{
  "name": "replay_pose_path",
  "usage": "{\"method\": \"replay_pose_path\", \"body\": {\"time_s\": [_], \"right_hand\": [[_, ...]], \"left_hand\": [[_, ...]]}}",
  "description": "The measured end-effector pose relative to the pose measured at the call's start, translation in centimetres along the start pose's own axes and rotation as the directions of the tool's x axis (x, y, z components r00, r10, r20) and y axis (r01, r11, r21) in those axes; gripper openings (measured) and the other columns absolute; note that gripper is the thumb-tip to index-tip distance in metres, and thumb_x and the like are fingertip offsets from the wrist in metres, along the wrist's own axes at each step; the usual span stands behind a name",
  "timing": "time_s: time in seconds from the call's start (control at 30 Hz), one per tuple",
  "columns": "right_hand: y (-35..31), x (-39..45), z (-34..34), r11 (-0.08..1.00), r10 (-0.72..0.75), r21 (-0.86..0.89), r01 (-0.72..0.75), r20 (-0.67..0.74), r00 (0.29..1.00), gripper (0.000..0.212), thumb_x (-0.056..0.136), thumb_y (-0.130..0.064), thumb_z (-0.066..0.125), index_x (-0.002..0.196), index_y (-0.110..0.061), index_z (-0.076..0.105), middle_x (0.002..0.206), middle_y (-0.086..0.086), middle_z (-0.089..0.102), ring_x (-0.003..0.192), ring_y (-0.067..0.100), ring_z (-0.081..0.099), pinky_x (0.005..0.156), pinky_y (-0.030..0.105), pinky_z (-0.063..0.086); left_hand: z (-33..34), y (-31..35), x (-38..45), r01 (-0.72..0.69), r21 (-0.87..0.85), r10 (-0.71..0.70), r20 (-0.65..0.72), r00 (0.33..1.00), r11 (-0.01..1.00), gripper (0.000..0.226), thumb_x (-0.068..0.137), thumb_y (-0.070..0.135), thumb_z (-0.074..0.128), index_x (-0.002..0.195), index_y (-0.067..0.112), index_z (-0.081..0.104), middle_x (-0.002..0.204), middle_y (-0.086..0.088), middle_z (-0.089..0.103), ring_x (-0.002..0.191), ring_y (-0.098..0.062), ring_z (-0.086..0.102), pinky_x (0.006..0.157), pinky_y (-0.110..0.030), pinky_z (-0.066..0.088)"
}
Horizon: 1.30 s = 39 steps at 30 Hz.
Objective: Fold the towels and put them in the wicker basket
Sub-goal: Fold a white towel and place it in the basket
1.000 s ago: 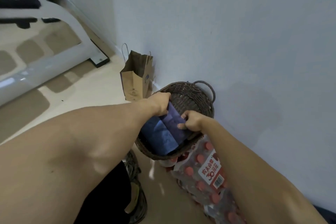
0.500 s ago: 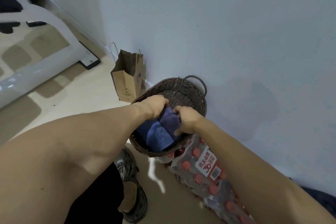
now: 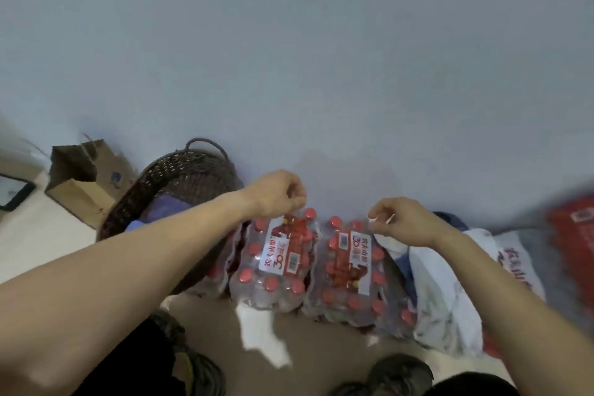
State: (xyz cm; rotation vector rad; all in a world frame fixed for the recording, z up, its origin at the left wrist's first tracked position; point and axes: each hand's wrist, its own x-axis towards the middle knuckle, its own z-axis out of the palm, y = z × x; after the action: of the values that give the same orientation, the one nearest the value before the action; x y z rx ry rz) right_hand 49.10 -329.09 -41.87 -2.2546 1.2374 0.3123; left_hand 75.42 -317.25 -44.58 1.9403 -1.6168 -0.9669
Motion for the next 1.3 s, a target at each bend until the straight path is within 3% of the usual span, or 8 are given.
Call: {"method": "replay_pose_path", "body": {"time_s": [0.13,0.27,0.5,0.67,0.83,1.07,1.17,1.3], "right_hand": [[9.6,-4.3,-0.5,0.968,0.219,-0.087,-0.234,-0.161,0.962,0.028,0.086,-0.031,0.07,0.096,-0.006,0.069,0.092,0.008,0.072,0.086,0.027,0.066,0.078,0.033,0.051],[16.7,-7.1,0.2,0.926,0.375,0.086,-0.367,-0.31,0.874,0.045,0.082,-0.027,0.076,0.122,-0.011,0.064,0.121,0.013,0.063,0.105,0.029,0.062,0.088,0.029,0.043],[23.4,-6.9,5.4,0.829,0.52,0.343,-0.442,-0.178,0.836,0.087,0.08,-0.041,0.077,0.151,-0.025,0.029,0.151,0.013,0.036,0.137,0.034,0.035,0.11,0.04,0.031],[24.1,-6.0,6.2,0.816,0.562,0.396,-0.421,-0.372,0.739,0.051,0.087,-0.023,0.069,0.136,-0.016,0.053,0.131,0.015,0.058,0.119,0.031,0.052,0.102,0.035,0.039],[23.7,-7.2,2.3,0.778,0.591,0.463,-0.425,-0.313,0.743,0.047,0.084,-0.017,0.072,0.129,-0.011,0.061,0.126,0.011,0.064,0.106,0.033,0.064,0.092,0.046,0.054],[19.3,-11.4,-3.9,0.691,0.498,0.703,-0.167,-0.296,0.815,0.014,0.084,-0.011,0.075,0.095,-0.017,0.067,0.093,0.008,0.07,0.06,0.027,0.072,0.061,0.042,0.062],[14.5,-12.0,-4.6,0.598,0.371,0.801,0.013,-0.291,0.882,0.023,0.085,-0.008,0.075,0.106,-0.009,0.068,0.093,0.014,0.071,0.069,0.025,0.074,0.06,0.038,0.062],[7.5,-11.6,-4.0,0.544,0.183,0.813,0.206,-0.355,0.917,0.027,0.085,-0.009,0.075,0.111,-0.012,0.069,0.095,0.009,0.075,0.083,0.022,0.074,0.066,0.036,0.062]], "left_hand": [[7.0,7.5,2.6,-0.076,-0.026,0.079,0.144,0.986,0.997,0.017,0.091,0.033,0.063,0.094,0.016,0.066,0.09,0.003,0.068,0.078,-0.013,0.06,0.075,-0.028,0.051],[14.8,12.8,5.1,-0.095,0.024,0.087,0.236,0.968,0.995,0.021,0.09,0.022,0.057,0.085,0.002,0.065,0.083,-0.011,0.063,0.073,-0.018,0.051,0.079,-0.041,0.055],[25.4,16.1,8.7,-0.001,-0.139,0.049,0.343,0.938,0.99,0.062,0.091,0.024,0.065,0.146,0.017,0.038,0.143,-0.006,0.042,0.123,-0.024,0.05,0.103,-0.031,0.043],[28.4,15.9,10.6,0.15,-0.226,-0.036,0.442,0.896,0.962,0.072,0.081,0.027,0.072,0.145,0.032,0.039,0.136,-0.002,0.048,0.118,-0.017,0.054,0.098,-0.028,0.048],[27.7,15.5,11.0,0.128,-0.214,-0.026,0.428,0.904,0.968,0.069,0.084,0.03,0.072,0.144,0.029,0.039,0.137,0.002,0.046,0.114,-0.018,0.055,0.098,-0.031,0.049],[21.5,17.7,6.6,-0.031,-0.418,0.141,0.234,0.962,0.908,0.053,0.082,0.042,0.074,0.128,0.031,0.051,0.121,0.011,0.055,0.093,0.0,0.063,0.072,-0.016,0.053],[17.5,19.2,3.8,-0.136,-0.512,0.254,0.168,0.952,0.848,0.062,0.078,0.053,0.074,0.132,0.04,0.046,0.121,0.021,0.057,0.098,0.008,0.062,0.066,-0.011,0.051],[12.9,18.8,0.9,-0.216,-0.556,0.297,0.059,0.953,0.802,0.07,0.075,0.053,0.077,0.135,0.041,0.042,0.122,0.019,0.061,0.104,-0.002,0.065,0.08,-0.019,0.055]]}}
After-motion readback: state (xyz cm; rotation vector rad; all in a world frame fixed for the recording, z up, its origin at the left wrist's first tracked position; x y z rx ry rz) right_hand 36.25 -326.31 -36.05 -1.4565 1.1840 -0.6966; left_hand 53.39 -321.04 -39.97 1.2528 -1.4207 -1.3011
